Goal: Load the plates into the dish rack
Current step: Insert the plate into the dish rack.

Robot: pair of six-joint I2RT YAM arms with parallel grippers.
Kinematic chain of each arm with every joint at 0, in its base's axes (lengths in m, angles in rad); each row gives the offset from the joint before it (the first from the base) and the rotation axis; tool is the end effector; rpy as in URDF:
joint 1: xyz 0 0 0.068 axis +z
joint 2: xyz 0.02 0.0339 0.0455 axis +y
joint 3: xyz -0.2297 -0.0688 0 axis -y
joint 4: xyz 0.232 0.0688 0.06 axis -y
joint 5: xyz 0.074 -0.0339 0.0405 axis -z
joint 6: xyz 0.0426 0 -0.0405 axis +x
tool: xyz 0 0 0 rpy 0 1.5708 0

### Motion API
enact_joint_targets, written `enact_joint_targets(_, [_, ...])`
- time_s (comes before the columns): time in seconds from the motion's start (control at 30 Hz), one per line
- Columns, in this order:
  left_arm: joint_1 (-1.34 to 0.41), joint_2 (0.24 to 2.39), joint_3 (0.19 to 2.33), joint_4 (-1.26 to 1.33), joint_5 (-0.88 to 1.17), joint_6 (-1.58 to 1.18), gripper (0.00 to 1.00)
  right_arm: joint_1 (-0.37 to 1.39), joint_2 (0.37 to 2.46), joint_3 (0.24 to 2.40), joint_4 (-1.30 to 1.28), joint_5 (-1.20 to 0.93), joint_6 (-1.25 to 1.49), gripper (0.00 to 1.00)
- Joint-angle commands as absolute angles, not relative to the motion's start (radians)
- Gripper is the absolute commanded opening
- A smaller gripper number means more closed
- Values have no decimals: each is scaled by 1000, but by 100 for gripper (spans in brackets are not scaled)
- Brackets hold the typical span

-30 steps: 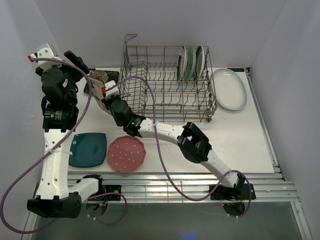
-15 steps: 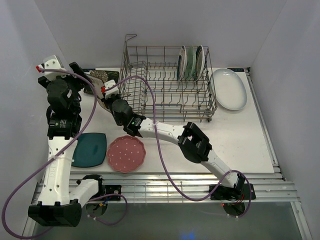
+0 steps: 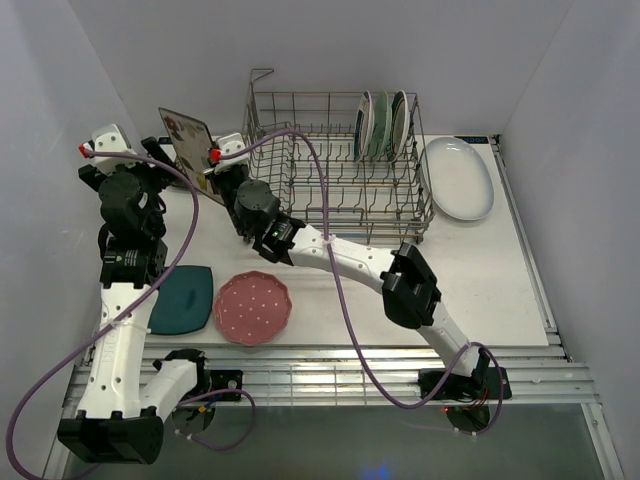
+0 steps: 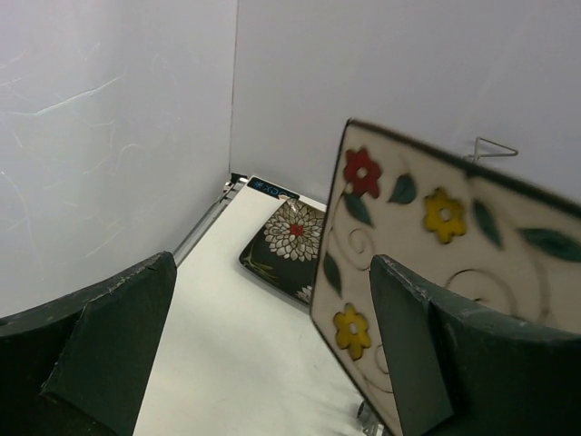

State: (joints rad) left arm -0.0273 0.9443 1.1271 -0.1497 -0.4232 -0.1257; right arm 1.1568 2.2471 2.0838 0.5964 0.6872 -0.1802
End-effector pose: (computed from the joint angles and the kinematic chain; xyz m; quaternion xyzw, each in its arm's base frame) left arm 0.2157 0.0116 0.4045 -0.1842 0.6716 0.0919 0.7118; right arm 0.2257 0.4464 0.3590 -0.0916 0.5739 0.2119 0.7857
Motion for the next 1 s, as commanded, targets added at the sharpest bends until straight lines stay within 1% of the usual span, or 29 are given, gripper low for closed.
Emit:
enact_joint_targets(0.0, [-23,904,1103,-115,-457,-101,98,1160,2077,2174,933,712,-238,8])
enact_joint_targets(0.17, [-23,874,1074,-107,-454,-100,98,1160,2037,2157,957,723,-308,8])
enact_joint_targets(0.5, [-23,881,1049,-120,-419,-113,98,1146,1960,2143,1019,768,-465,8])
enact_joint_targets(0.63, [-23,887,1039,-123,-390,-118,98,1121,1944,2146,1022,778,-526,8])
enact_joint_targets(0.97, [-23,911,1006,-109,-360,-126,98,1025,1911,2137,989,808,-580,8])
